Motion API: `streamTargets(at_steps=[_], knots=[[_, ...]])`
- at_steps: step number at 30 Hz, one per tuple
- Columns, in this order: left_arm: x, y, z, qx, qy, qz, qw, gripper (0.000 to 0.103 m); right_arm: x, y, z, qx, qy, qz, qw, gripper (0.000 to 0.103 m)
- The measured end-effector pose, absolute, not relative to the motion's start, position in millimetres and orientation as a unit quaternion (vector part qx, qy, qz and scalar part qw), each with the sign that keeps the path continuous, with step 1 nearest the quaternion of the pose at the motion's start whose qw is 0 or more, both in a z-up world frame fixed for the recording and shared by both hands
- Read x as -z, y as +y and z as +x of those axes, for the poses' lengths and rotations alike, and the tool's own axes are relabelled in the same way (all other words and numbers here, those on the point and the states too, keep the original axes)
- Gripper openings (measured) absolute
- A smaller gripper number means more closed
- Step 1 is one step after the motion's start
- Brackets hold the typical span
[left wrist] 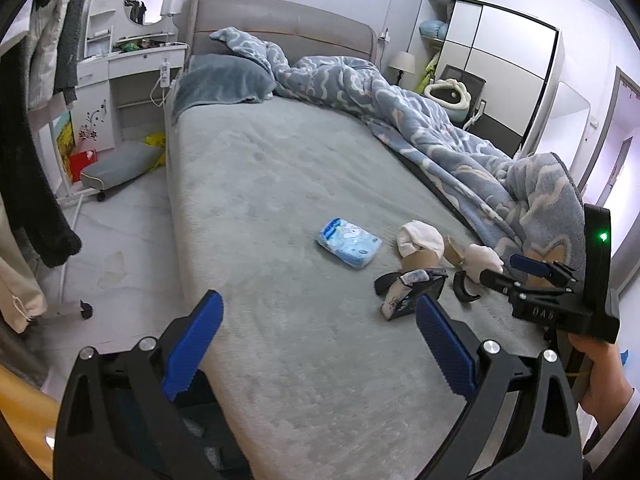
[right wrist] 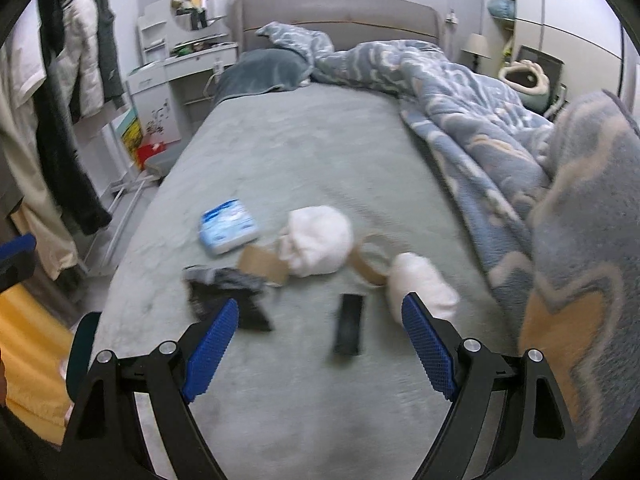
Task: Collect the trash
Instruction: 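Grasp the black snack bag with the left tool while the right tool grasps a white tissue ball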
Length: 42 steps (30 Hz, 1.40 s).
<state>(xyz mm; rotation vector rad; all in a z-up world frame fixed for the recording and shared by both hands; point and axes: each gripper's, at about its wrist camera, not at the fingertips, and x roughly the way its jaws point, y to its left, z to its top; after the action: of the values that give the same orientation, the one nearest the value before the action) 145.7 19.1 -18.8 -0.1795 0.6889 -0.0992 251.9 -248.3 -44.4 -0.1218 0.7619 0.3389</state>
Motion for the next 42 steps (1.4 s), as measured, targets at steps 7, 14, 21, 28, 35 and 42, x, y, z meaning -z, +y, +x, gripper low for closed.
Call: streamTargets(at_steps=[7,14,21,28,35,42], knots=[[25,1,165,0.068,0.341,-0.073,0.935,0.098,49,-272,272,-0.141,0.37,-0.068,0.916,0.085],[42,-15,187,0.073,0.36,-0.069,0.927,0.098,67,-284,290,-0.136,0.387,-0.069,0.909,0.082],[56,-36,202,0.086,0.375,-0.055,0.921,0.098,86,-286,305,-0.132,0.402,-0.075,0.903,0.07],[70,-58,214,0.1,0.389,-0.042,0.915,0.098,101,-284,312,-0.131,0.413,-0.088,0.897,0.057],[82,-77,223,0.109,0.401,-0.047,0.909,0.098,100,-292,312,-0.127,0.407,-0.076,0.901,0.043],[93,-93,231,0.098,0.411,-0.043,0.905,0.098,99,-296,308,-0.128,0.398,-0.074,0.905,0.035]])
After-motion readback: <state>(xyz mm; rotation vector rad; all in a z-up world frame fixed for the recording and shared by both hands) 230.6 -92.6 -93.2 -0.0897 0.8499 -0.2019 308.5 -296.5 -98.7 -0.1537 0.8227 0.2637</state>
